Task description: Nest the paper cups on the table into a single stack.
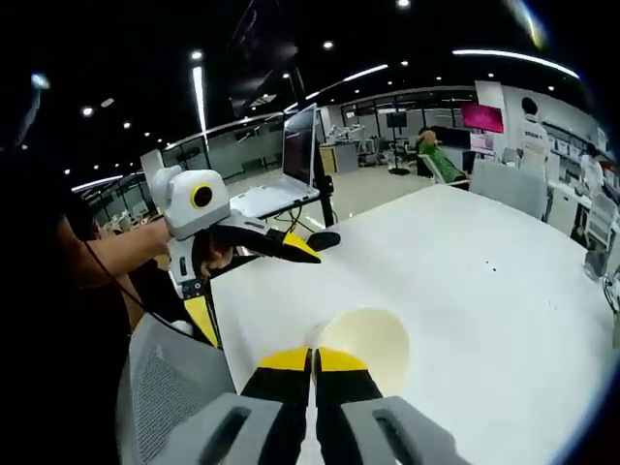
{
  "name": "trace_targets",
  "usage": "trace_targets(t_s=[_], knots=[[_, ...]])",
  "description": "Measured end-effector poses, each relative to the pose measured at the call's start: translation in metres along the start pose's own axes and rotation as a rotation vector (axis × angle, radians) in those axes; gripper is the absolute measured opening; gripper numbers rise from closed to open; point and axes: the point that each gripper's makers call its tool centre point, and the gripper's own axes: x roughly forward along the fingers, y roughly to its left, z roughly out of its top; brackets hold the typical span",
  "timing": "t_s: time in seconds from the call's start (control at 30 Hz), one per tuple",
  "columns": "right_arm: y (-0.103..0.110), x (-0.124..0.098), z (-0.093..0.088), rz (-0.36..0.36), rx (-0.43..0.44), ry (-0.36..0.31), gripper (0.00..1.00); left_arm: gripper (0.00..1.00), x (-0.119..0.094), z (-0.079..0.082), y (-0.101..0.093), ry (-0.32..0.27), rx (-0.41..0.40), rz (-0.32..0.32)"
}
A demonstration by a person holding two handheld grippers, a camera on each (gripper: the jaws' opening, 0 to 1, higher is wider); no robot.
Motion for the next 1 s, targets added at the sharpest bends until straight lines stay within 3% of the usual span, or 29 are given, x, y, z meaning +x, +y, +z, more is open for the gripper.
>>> trace_targets(t_s=[0.27, 0.5, 1.0], knots=[[-0.005, 0.006, -0.014, -0.040, -0.115, 0.122, 0.00, 0.88, 0.001, -0.010, -0.007, 0.007, -0.005, -0.003], [-0.002, 0.024, -0.021, -0.020, -0.177, 0.195, 0.00, 0.86, -0.002, -0.013, -0.012, 0.017, -0.007, 0.007], [0.002, 0.050, -0.038, 0.021, -0.201, 0.284, 0.00, 0.86, -0.007, -0.020, -0.015, 0.039, -0.006, 0.016]])
